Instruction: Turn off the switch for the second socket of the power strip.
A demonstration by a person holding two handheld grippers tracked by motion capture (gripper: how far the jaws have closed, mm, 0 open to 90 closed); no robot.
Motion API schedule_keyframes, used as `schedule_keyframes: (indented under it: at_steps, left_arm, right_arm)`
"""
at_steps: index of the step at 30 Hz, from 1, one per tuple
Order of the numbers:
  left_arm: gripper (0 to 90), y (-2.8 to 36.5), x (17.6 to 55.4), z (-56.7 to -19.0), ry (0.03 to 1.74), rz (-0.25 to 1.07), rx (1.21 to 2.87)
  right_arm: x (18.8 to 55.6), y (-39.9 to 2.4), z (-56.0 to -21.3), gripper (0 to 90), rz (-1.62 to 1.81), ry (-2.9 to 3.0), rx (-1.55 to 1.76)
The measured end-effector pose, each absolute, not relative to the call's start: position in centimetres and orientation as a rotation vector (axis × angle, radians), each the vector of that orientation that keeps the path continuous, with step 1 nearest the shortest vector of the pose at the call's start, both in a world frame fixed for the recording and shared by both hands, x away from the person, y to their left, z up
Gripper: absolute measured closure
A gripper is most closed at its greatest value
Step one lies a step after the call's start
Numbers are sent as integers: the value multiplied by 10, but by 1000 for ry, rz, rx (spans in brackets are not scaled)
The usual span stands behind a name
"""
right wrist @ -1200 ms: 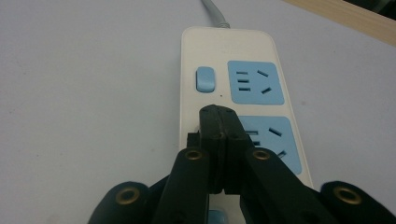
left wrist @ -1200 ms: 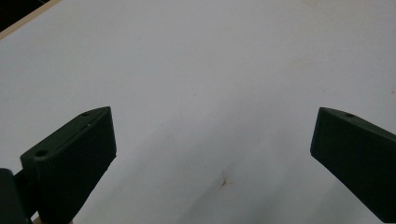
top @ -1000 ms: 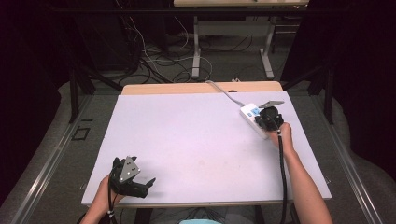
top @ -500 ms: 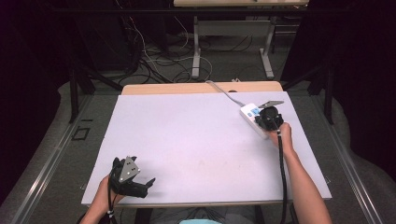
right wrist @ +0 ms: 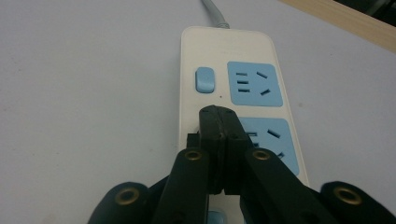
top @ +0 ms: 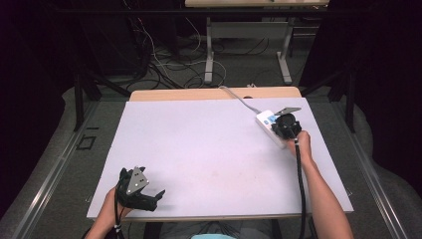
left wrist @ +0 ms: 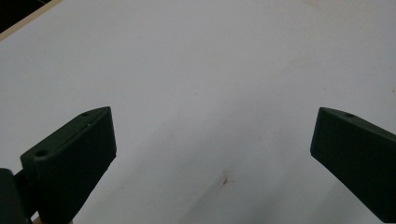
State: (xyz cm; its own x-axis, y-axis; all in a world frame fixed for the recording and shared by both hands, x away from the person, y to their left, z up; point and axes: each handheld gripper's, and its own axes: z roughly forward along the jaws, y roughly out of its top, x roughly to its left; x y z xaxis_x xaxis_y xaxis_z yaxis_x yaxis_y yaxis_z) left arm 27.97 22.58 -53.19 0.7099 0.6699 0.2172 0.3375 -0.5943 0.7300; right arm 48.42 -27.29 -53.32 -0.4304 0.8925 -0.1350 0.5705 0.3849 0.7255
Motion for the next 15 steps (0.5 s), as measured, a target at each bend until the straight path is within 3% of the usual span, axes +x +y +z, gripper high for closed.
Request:
schedule_keyframes:
  at_steps: [15]
  left_arm:
    - [0, 226, 280, -532, 764, 635, 2234]
  right_arm:
    - [483, -273, -530, 900, 828, 2134, 1240]
